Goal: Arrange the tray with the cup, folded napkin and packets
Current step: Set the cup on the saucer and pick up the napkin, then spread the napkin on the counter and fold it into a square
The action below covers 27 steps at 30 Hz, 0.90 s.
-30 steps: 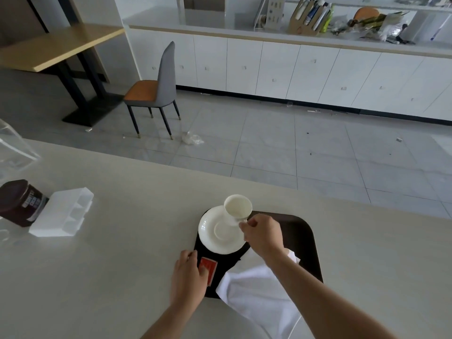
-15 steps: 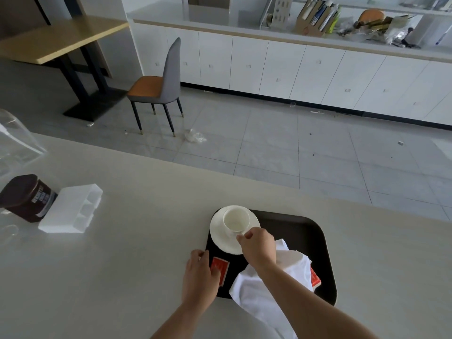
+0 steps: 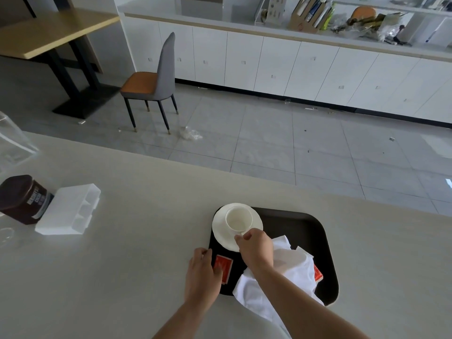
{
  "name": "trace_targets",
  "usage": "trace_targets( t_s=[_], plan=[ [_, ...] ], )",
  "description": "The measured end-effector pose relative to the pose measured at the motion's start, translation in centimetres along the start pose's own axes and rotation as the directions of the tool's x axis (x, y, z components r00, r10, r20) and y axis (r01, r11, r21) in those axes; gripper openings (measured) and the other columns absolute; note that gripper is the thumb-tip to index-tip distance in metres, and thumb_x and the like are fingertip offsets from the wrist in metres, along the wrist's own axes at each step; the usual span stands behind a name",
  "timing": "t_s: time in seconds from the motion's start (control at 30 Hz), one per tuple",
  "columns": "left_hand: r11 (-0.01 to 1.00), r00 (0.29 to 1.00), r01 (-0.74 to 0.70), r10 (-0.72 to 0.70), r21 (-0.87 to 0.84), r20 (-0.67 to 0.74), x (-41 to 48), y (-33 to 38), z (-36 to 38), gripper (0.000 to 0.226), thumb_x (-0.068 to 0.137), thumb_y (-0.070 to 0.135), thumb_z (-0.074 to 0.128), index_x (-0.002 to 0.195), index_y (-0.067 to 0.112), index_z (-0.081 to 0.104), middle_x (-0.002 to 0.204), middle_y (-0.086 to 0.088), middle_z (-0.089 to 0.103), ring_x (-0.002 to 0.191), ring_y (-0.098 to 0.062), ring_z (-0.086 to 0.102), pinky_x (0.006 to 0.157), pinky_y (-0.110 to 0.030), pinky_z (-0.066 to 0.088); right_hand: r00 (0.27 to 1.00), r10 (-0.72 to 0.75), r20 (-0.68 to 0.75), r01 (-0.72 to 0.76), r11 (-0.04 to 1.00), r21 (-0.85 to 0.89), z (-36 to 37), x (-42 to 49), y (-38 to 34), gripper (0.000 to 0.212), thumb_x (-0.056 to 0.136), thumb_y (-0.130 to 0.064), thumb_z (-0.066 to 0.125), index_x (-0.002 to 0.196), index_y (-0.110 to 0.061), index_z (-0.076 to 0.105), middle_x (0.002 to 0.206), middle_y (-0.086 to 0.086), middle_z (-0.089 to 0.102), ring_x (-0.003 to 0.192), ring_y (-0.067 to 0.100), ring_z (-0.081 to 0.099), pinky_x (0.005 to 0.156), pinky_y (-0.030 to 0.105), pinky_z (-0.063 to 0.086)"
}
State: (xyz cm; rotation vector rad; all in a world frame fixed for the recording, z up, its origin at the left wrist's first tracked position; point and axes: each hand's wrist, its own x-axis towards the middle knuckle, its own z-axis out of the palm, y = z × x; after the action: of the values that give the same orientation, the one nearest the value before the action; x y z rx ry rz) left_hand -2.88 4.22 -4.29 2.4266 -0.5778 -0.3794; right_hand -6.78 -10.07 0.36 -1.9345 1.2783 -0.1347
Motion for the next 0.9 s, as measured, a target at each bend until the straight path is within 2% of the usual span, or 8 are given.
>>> trace_targets(
  t_s=[0.17, 0.3, 0.37, 0.5, 0.6, 0.73, 0.83, 0.9],
  plan=[
    [1.000, 1.000, 0.008, -0.008, -0.013, 0.026, 0.0, 0.1, -0.3, 0.017, 0.088, 0.024, 0.050, 0.102, 0.019, 0.058, 0.117, 0.006, 0.049, 0.096, -0.015, 0.055, 0.080, -0.027, 0.046, 1.000, 0.021, 0.007, -0.022, 0.999, 0.035, 0.2, 0.2, 0.2, 0.033, 0.079, -0.026, 0.068, 0.056, -0.014, 0.048, 0.052, 0.003, 0.056, 0.054, 0.016, 0.051, 0.053, 0.029, 0.045],
    [0.999, 0.998, 0.033, -0.031, -0.027, 0.050, 0.0, 0.1, -0.5, 0.021, 0.088, 0.023, 0.050, 0.107, 0.019, 0.059, 0.117, 0.005, 0.049, 0.098, -0.016, 0.055, 0.084, -0.030, 0.048, 0.999, 0.043, 0.027, -0.045, 0.996, 0.083, 0.1, 0.3, 0.4, 0.022, 0.079, -0.034, 0.073, 0.082, -0.018, 0.057, 0.074, 0.000, 0.069, 0.075, 0.018, 0.067, 0.069, 0.031, 0.054],
    [0.998, 0.997, 0.045, -0.043, -0.034, 0.066, -0.1, 0.3, -0.5, 0.025, 0.089, 0.023, 0.051, 0.112, 0.018, 0.058, 0.117, 0.003, 0.050, 0.099, -0.016, 0.055, 0.085, -0.031, 0.048, 0.998, 0.049, 0.049, -0.053, 0.995, 0.086, -0.1, 0.3, 0.4, 0.027, 0.078, -0.036, 0.075, 0.088, -0.018, 0.057, 0.079, -0.001, 0.069, 0.077, 0.018, 0.067, 0.069, 0.031, 0.054],
    [0.997, 0.996, 0.069, -0.068, -0.018, 0.060, -0.5, 0.5, -0.8, 0.036, 0.089, 0.026, 0.052, 0.125, 0.021, 0.054, 0.120, 0.003, 0.050, 0.108, -0.017, 0.051, 0.088, -0.030, 0.046, 0.996, 0.018, 0.086, -0.022, 0.999, 0.043, -1.3, -0.1, -0.1, 0.035, 0.079, -0.038, 0.076, 0.101, -0.018, 0.056, 0.086, -0.006, 0.065, 0.083, 0.015, 0.062, 0.061, 0.026, 0.042],
    [0.999, 0.999, -0.020, 0.021, 0.029, -0.041, -1.1, 1.0, -1.2, 0.039, 0.088, 0.026, 0.057, 0.128, 0.023, 0.056, 0.120, 0.003, 0.054, 0.110, -0.017, 0.049, 0.092, -0.029, 0.043, 0.999, -0.033, 0.041, 0.029, 0.994, 0.101, -3.8, -0.8, -0.4, 0.019, 0.081, -0.031, 0.074, 0.089, -0.021, 0.060, 0.080, -0.009, 0.065, 0.081, 0.015, 0.063, 0.068, 0.029, 0.051],
    [0.975, 0.977, -0.212, 0.211, -0.060, -0.023, -2.3, 2.6, -1.2, 0.021, 0.088, 0.029, 0.060, 0.107, 0.024, 0.064, 0.098, 0.010, 0.058, 0.092, -0.010, 0.056, 0.080, -0.029, 0.048, 0.983, -0.156, -0.100, 0.169, 0.976, 0.139, -9.3, -1.7, 1.1, 0.008, 0.078, -0.030, 0.075, 0.083, -0.026, 0.069, 0.074, -0.013, 0.070, 0.074, 0.004, 0.064, 0.066, 0.024, 0.048],
    [0.973, 0.971, -0.222, 0.227, -0.069, 0.069, -3.1, 3.5, -0.4, 0.036, 0.090, 0.043, 0.055, 0.122, 0.028, 0.059, 0.106, 0.013, 0.058, 0.097, -0.006, 0.056, 0.083, -0.023, 0.045, 0.960, -0.225, -0.167, 0.242, 0.967, 0.084, -13.0, -2.5, 4.2, 0.006, 0.080, -0.031, 0.074, 0.078, -0.030, 0.068, 0.074, -0.018, 0.070, 0.073, -0.002, 0.064, 0.062, 0.017, 0.046],
    [0.974, 0.972, -0.208, 0.216, -0.090, 0.088, -3.6, 4.0, 0.2, 0.043, 0.090, 0.045, 0.055, 0.129, 0.029, 0.056, 0.115, 0.013, 0.059, 0.106, -0.006, 0.056, 0.088, -0.023, 0.045, 0.957, -0.235, -0.172, 0.242, 0.970, 0.016, -14.2, -2.7, 6.5, 0.009, 0.080, -0.033, 0.075, 0.081, -0.030, 0.067, 0.082, -0.017, 0.070, 0.078, 0.000, 0.065, 0.064, 0.018, 0.047]
  ],
)
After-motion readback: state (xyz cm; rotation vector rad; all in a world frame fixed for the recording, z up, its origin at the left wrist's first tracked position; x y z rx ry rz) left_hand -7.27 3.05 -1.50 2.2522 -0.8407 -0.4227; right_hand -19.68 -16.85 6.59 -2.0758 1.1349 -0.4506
